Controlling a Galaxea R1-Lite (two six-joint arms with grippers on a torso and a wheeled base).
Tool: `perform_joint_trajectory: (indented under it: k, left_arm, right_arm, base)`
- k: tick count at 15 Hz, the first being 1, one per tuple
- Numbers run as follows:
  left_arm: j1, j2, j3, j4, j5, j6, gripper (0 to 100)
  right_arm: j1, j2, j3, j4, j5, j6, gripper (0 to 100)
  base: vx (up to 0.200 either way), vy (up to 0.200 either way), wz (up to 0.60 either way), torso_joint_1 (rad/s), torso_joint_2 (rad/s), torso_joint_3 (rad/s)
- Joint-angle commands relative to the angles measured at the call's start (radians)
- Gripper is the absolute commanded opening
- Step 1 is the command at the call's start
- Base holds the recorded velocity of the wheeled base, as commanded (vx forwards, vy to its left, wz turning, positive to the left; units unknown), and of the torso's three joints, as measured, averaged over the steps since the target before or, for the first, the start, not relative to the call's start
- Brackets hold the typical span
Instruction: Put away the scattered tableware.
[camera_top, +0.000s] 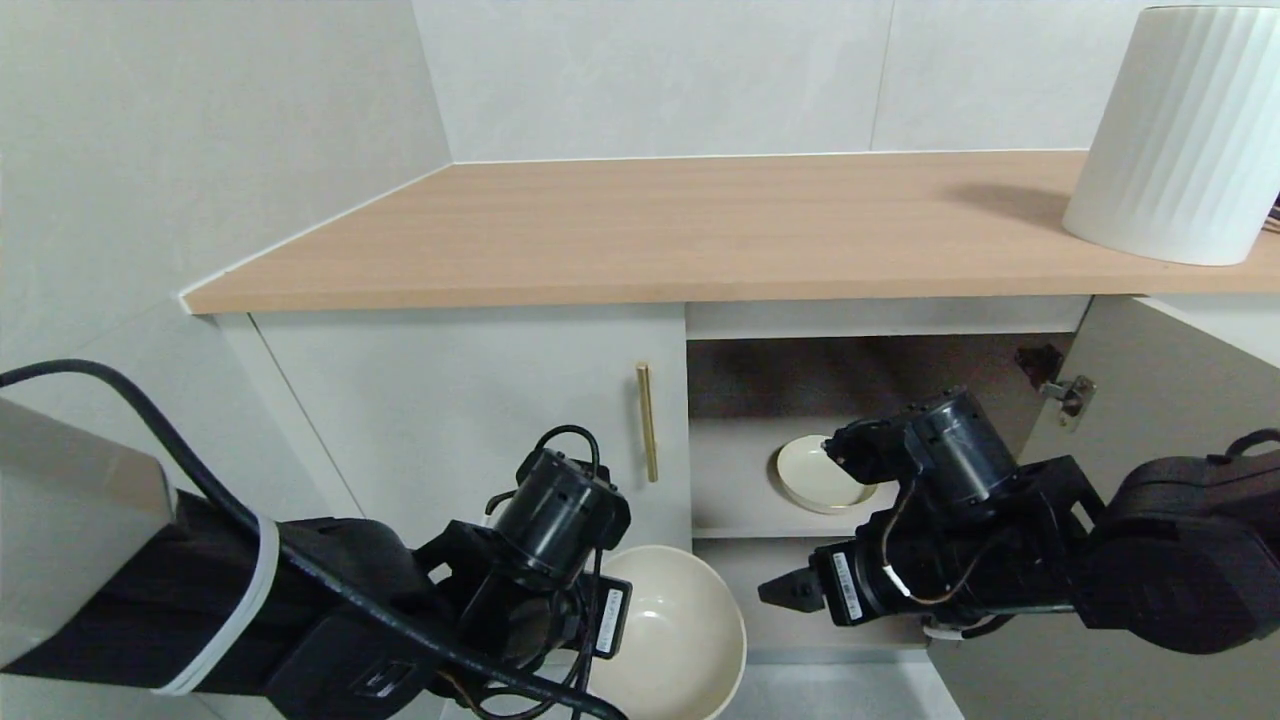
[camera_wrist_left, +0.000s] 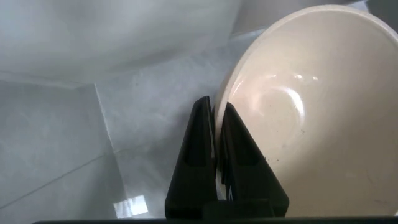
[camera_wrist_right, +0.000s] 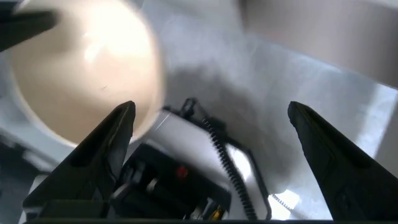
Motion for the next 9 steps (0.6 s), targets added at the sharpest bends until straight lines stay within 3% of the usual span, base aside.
perform_joint_trajectory:
  k: [1,4,9]
  left_arm:
    - [-0.017,-0.009,0.000,-0.014,0.001,-0.003,0]
    - [-0.037,-0.003,0.006,-0.097,-0.001,-0.025,0]
    - [-0.049,-0.006,0.007,-0.098,-0.009,-0.031,0]
  right_arm:
    - [0.028,0.031,-0.004,-0.006,0.002,0.003,100]
    - [0.042,0.085,-0.007,-0.050,-0.007,0.011,100]
    - [0.052,0.119,-0.011,-0.099,-0.014,0.026,100]
  base:
    - [0.000,0.000,0.00,0.000,0.00,0.000]
    - [0.000,0.000,0.00,0.000,0.00,0.000]
    - [0.000,0.000,0.00,0.000,0.00,0.000]
